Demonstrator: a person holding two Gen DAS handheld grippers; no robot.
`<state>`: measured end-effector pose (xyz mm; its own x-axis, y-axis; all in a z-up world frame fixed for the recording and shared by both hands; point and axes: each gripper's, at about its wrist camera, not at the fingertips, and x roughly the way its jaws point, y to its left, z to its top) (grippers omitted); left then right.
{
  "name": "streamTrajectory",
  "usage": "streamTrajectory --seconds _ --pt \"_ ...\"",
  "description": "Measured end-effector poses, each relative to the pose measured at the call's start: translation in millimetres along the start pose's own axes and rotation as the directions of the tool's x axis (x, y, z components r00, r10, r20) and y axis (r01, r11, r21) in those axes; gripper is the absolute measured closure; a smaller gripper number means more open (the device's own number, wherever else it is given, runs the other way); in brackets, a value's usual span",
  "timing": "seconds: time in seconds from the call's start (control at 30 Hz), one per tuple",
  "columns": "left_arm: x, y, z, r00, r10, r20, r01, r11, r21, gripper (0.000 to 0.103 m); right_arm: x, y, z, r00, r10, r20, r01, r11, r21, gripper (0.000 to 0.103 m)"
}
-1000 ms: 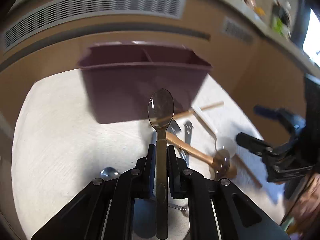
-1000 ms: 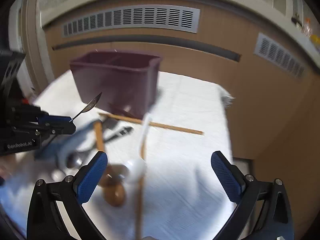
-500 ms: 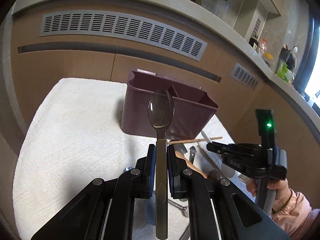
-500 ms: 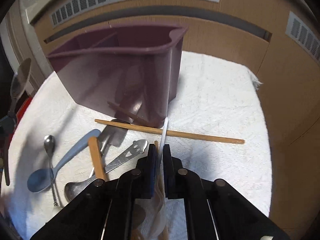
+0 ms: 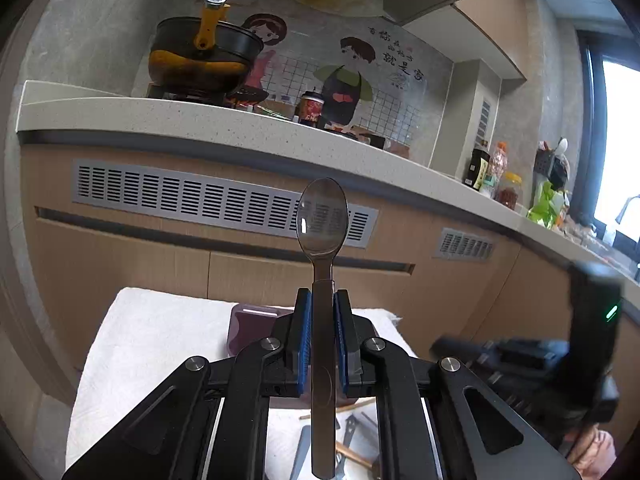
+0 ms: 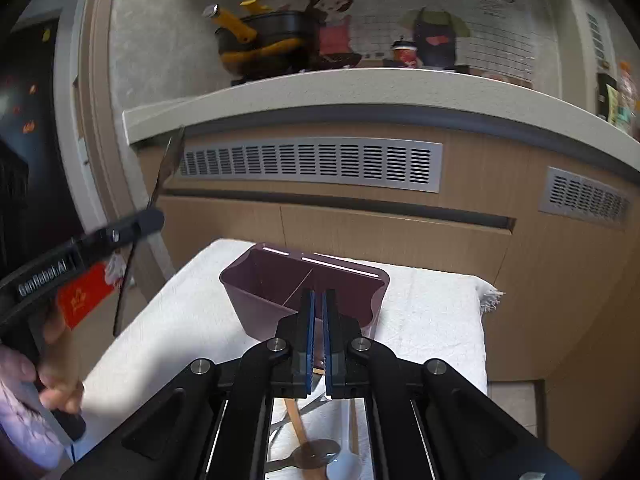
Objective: Organize utensils
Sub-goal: 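Lift both held spoons and carry them above the maroon caddy, then open the left tool over the caddy while the right tool releases its white spoon there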
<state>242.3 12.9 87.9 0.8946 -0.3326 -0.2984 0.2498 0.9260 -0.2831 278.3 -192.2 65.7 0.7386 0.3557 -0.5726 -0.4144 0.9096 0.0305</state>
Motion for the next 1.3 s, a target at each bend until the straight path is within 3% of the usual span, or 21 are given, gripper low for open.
streamTrajectory --seconds 0.07,0.13,0.17,0.27,0.4,0.47,0.53,0.7,0.83,1.0,1.07,1.17,1.3 --pt "-1.0 4.6 -5.8 1.0 0.025 0.004 -0.026 1.0 0.005 0.091 18.5 -0.9 -11.4 0.996 -0.011 -0.09 0.007 0.999 -0.043 0.093" --pt "2.1 10.8 -13.3 0.999 0.043 -0.017 -0.043 0.999 -0.001 0.091 41.4 -4.9 -30.5 0.983 -0.018 -0.183 0.009 0.999 -0.051 0.072" --pt "5.2 13.6 -17.5 0.998 0.049 -0.034 -0.05 0.999 -0.011 0.091 52.9 -7.7 -41.6 0.974 -0.011 -0.227 0.002 0.999 -0.04 0.072" --pt "8.7 22.5 -27.3 0.996 0.057 -0.07 -0.06 0.998 -0.031 0.091 86.6 -14.5 -67.2 0.935 0.012 -0.355 -0.014 1.0 -0.003 0.072" --pt "12.7 29.3 -37.0 0.993 0.069 -0.099 -0.073 0.997 -0.035 0.091 118.7 -18.6 -83.6 0.901 -0.049 -0.432 0.046 0.999 -0.018 0.072" --pt "12.5 32.5 -43.2 0.992 0.073 -0.104 -0.078 0.996 -0.045 0.091 124.6 -21.1 -86.3 0.893 -0.05 -0.446 0.052 0.999 -0.007 0.076" --pt "12.9 35.4 -47.3 0.991 0.077 -0.109 -0.084 0.995 -0.055 0.091 121.4 -20.2 -84.6 0.899 -0.055 -0.434 0.053 0.998 -0.016 0.095" --pt "11.8 40.8 -55.5 0.988 0.084 -0.131 -0.094 0.993 -0.074 0.091 82.0 -20.1 -70.9 0.944 0.014 -0.33 0.003 0.999 0.049 0.095" --pt "8.2 40.2 -61.0 0.988 0.078 -0.133 -0.092 0.991 -0.099 0.091 48.7 -14.1 -68.1 0.967 0.067 -0.244 -0.043 0.994 0.103 0.095" --pt "7.2 29.2 -47.7 0.996 0.056 -0.069 -0.064 0.992 -0.107 0.091 9.5 -3.9 -42.5 0.999 0.025 -0.041 -0.022 0.997 0.073 0.095" --pt "5.5 20.8 -28.8 0.999 0.048 0.015 -0.046 0.995 -0.092 0.091 -6.2 0.9 -18.8 0.996 0.002 0.087 -0.007 0.998 0.062 0.095" --pt "7.5 6.3 0.4 0.988 0.054 0.143 -0.048 0.998 -0.043 0.091 -21.3 5.0 16.9 0.965 -0.036 0.259 0.024 0.998 0.05 0.095" --pt "30.0 -1.9 14.7 0.968 0.088 0.236 -0.089 0.996 -0.009 0.091 -7.1 7.8 54.4 0.941 -0.034 0.337 0.015 0.998 0.06 0.095"
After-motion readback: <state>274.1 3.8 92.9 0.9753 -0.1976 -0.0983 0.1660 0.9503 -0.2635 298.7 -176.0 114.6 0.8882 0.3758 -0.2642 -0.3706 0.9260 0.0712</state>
